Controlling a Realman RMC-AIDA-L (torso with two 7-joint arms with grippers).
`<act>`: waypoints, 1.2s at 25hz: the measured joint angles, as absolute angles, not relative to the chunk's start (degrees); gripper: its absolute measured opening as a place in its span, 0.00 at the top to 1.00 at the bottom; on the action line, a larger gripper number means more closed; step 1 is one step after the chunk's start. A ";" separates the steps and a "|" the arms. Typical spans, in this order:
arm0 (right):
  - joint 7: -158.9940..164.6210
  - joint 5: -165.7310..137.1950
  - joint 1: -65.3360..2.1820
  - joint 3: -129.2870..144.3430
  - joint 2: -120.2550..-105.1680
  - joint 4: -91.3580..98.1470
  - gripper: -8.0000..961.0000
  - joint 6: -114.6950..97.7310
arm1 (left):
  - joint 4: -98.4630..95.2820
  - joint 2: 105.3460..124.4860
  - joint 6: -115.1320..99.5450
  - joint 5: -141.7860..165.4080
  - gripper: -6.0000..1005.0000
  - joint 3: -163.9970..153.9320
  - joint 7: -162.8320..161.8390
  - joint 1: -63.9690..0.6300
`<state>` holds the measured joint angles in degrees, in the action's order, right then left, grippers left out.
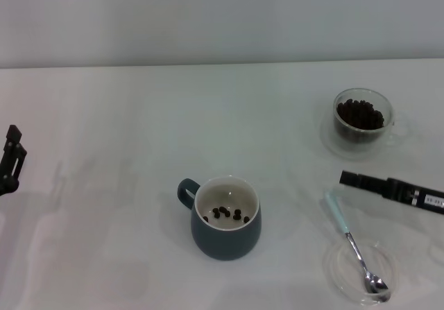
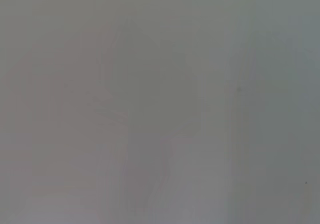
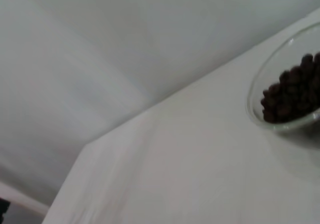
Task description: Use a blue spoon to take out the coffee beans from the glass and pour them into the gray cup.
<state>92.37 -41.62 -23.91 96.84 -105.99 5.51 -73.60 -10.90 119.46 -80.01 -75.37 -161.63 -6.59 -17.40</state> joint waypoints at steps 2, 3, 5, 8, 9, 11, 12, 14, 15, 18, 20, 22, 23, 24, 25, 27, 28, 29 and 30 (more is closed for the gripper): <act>91.11 -41.41 -23.60 95.20 -105.99 6.72 0.54 -74.03 | -10.90 119.45 -80.05 -75.38 0.36 -161.63 -6.59 -17.39; 90.28 -41.38 -23.25 93.99 -105.92 7.63 0.53 -74.39 | -10.90 119.45 -80.05 -75.38 0.36 -161.63 -6.59 -17.39; 87.80 -41.44 -22.33 91.41 -105.76 9.64 0.52 -75.45 | -10.90 119.44 -80.08 -75.41 0.36 -161.61 -6.59 -17.32; 82.72 -41.55 -21.47 87.37 -105.67 11.45 0.51 -76.34 | -10.90 119.44 -80.08 -75.47 0.36 -161.57 -6.59 -17.31; 80.15 -41.54 -21.25 85.76 -105.78 11.64 0.51 -76.52 | -10.90 119.44 -80.08 -75.50 0.36 -161.56 -6.59 -17.31; 72.92 -41.42 -20.62 81.02 -106.55 11.94 0.51 -76.57 | -10.90 119.44 -80.44 -75.53 0.36 -161.54 -6.59 -17.29; 68.92 -41.33 -20.25 78.19 -107.23 12.21 0.51 -76.05 | -10.90 119.44 -80.81 -75.55 0.36 -161.54 -6.59 -17.23; 62.31 -41.18 -19.50 72.89 -108.73 12.91 0.51 -74.01 | -10.90 119.44 -81.64 -75.65 0.36 -161.54 -6.59 -17.03; 58.39 -41.08 -19.18 70.41 -109.59 13.35 0.49 -72.46 | -10.90 119.47 -81.90 -75.80 0.36 -161.54 -6.59 -16.95; 46.00 -40.87 -19.18 62.47 -112.42 14.32 0.42 -66.98 | -10.90 119.50 -82.05 -76.54 0.36 -161.54 -6.62 -16.89; 37.47 -40.70 -19.60 57.21 -114.14 14.69 0.36 -63.57 | -10.90 119.51 -82.04 -76.99 0.36 -161.54 -6.79 -16.88; 27.60 -39.12 -20.75 52.81 -115.08 12.80 0.29 -62.21 | -10.90 119.55 -81.90 -77.35 0.36 -161.54 -7.23 -17.03; 24.48 -37.65 -21.49 51.73 -115.18 11.26 0.26 -62.21 | -10.90 119.57 -81.81 -77.51 0.36 -161.54 -7.67 -17.13; 21.14 -35.22 -22.41 50.98 -115.20 9.52 0.23 -62.39 | -10.91 119.58 -81.71 -77.57 0.36 -161.54 -8.16 -17.19; 19.85 -33.67 -22.92 50.88 -115.24 8.73 0.19 -62.45 | -10.94 119.57 -81.64 -77.60 0.36 -161.55 -8.60 -17.18; 18.00 -30.52 -23.62 50.79 -115.29 7.76 0.17 -62.60 | -10.96 119.51 -81.54 -78.02 0.36 -161.54 -9.70 -17.10; 17.68 -29.54 -23.76 50.75 -115.31 7.57 0.16 -62.64 | -10.96 119.51 -81.45 -78.39 0.36 -161.54 -10.10 -17.04; 17.63 -28.74 -23.80 50.65 -115.31 7.48 0.15 -62.66 | -10.97 119.51 -81.39 -78.70 0.36 -161.54 -10.32 -16.99; 17.67 -28.33 -23.79 50.63 -115.32 7.38 0.14 -62.67 | -10.97 119.52 -81.33 -78.91 0.36 -161.54 -10.41 -16.92</act>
<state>17.67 -28.33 -23.79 50.63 -115.32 7.38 -62.67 -10.97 119.52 -81.33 -78.91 -161.54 -10.41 -16.92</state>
